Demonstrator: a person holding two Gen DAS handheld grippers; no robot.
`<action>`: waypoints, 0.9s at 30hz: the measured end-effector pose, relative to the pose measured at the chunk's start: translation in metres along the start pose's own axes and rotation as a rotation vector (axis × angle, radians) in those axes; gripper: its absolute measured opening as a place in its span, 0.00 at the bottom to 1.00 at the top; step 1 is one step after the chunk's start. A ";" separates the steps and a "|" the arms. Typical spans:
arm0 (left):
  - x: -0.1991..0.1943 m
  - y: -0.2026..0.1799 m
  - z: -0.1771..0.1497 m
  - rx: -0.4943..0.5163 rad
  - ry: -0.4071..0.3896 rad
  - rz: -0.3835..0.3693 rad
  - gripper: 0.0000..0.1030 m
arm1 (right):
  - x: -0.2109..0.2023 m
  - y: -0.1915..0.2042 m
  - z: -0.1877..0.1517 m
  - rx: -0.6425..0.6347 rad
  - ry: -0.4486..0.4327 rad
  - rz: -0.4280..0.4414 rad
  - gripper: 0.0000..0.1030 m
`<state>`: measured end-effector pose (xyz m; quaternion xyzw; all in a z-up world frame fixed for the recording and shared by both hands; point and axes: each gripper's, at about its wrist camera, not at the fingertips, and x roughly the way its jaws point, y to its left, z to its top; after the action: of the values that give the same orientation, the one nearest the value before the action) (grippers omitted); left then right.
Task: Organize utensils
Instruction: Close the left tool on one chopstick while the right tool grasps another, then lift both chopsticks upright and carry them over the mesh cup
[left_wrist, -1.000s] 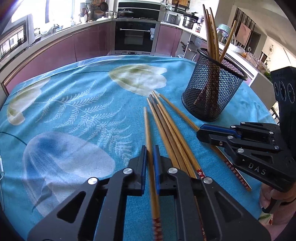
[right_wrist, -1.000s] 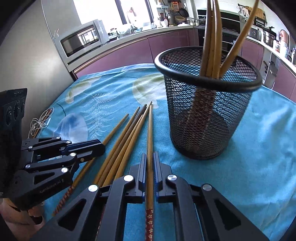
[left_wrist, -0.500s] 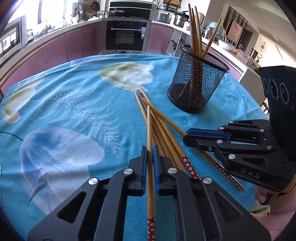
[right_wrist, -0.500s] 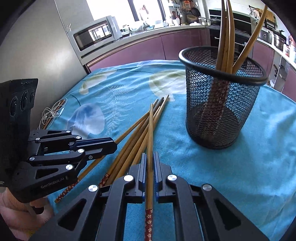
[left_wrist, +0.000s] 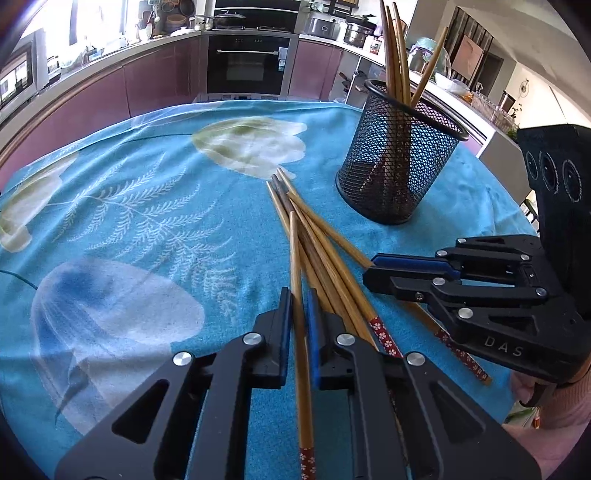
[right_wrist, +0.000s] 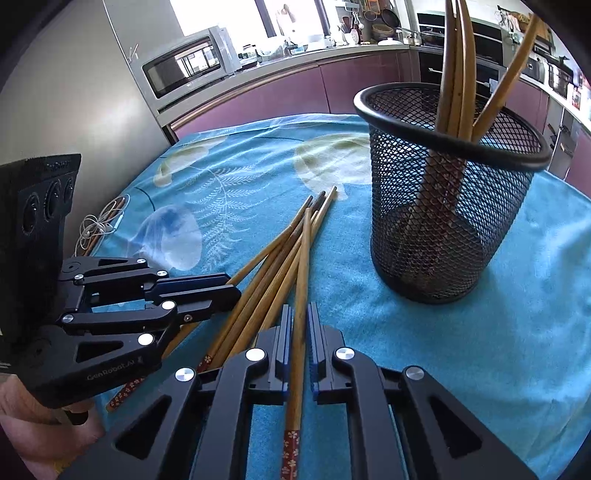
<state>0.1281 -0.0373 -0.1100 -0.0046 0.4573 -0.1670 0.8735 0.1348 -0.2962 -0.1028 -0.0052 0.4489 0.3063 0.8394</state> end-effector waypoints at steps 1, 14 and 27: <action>0.000 0.000 0.000 -0.005 0.000 0.003 0.08 | -0.002 0.000 -0.001 0.001 -0.005 0.002 0.06; -0.038 -0.006 0.003 0.009 -0.059 -0.070 0.07 | -0.055 0.000 -0.002 -0.002 -0.118 0.052 0.06; -0.101 -0.015 0.015 0.023 -0.199 -0.174 0.07 | -0.109 -0.012 0.006 0.023 -0.267 0.057 0.06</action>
<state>0.0824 -0.0235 -0.0182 -0.0507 0.3643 -0.2460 0.8968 0.1008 -0.3595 -0.0199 0.0580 0.3366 0.3231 0.8826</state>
